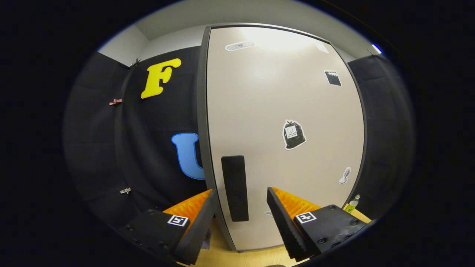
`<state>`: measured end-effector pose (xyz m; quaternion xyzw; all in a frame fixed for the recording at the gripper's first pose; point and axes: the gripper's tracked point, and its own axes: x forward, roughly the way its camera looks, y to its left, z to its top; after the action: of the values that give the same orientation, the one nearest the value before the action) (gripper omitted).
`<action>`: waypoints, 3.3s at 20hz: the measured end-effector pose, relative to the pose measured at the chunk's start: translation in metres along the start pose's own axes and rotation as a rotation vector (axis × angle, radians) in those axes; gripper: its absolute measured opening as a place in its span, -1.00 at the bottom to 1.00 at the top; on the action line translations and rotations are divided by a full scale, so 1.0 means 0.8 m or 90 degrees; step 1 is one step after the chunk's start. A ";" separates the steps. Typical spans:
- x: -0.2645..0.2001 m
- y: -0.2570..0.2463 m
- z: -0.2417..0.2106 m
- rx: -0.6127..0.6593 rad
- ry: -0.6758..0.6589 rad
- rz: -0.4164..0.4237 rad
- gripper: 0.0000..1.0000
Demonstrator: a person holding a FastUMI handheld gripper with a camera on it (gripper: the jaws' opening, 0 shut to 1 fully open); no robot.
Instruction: Open the shoe cabinet door, grab the shoes and put them into the shoe cabinet, then close the shoe cabinet door.
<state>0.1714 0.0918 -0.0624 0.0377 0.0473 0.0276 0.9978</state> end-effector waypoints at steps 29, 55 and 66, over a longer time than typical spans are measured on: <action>0.007 0.002 -0.019 -0.025 0.030 -0.007 -0.38; -0.169 -0.107 -0.011 -0.021 0.060 0.078 -0.39; -0.206 -0.177 -0.007 -0.019 0.048 0.054 -0.40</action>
<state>0.0142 -0.0582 -0.0634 0.0236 0.0829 0.0722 0.9937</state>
